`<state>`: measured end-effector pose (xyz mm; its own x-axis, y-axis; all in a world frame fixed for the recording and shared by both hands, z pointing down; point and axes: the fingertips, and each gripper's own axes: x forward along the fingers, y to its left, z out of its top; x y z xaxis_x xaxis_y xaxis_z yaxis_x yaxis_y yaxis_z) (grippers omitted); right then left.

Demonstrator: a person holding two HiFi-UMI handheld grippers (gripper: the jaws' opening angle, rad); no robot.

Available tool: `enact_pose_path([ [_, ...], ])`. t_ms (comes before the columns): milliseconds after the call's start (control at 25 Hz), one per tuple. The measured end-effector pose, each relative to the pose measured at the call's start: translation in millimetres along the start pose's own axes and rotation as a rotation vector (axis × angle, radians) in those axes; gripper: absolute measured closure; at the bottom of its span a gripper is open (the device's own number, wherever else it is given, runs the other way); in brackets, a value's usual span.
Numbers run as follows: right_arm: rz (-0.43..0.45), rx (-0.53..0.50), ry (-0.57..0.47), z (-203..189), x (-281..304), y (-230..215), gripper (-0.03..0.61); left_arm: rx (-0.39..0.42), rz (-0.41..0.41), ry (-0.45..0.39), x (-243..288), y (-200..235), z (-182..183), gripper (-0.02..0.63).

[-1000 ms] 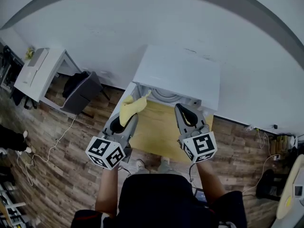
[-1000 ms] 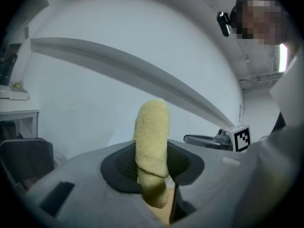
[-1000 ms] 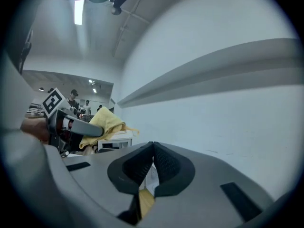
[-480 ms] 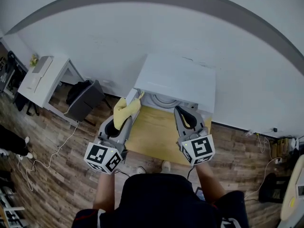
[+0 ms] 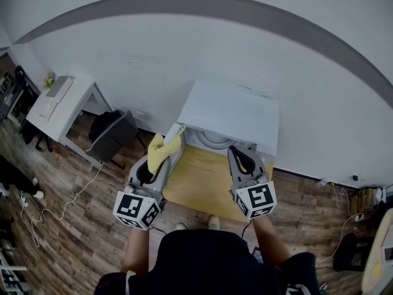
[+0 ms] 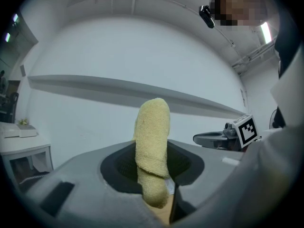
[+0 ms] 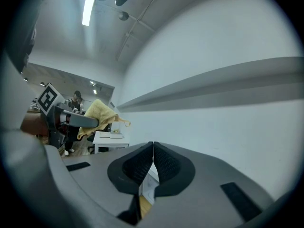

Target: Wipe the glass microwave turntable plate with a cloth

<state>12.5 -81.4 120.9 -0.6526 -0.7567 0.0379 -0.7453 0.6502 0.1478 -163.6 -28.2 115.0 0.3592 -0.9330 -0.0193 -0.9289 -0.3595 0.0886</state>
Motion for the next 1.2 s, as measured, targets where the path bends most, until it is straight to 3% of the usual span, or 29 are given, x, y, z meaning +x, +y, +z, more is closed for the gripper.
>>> enact_pose_path([
  [240, 0.003, -0.007, 0.006, -3.3, 1.3, 0.7, 0.566, 0.04, 0.031, -0.001, -2.0, 2.3, -0.8, 0.492],
  [1200, -0.001, -0.016, 0.027, -8.7, 4.9, 3.6, 0.566, 0.051, 0.054, 0.016, -0.2, 1.4, -8.8, 0.492],
])
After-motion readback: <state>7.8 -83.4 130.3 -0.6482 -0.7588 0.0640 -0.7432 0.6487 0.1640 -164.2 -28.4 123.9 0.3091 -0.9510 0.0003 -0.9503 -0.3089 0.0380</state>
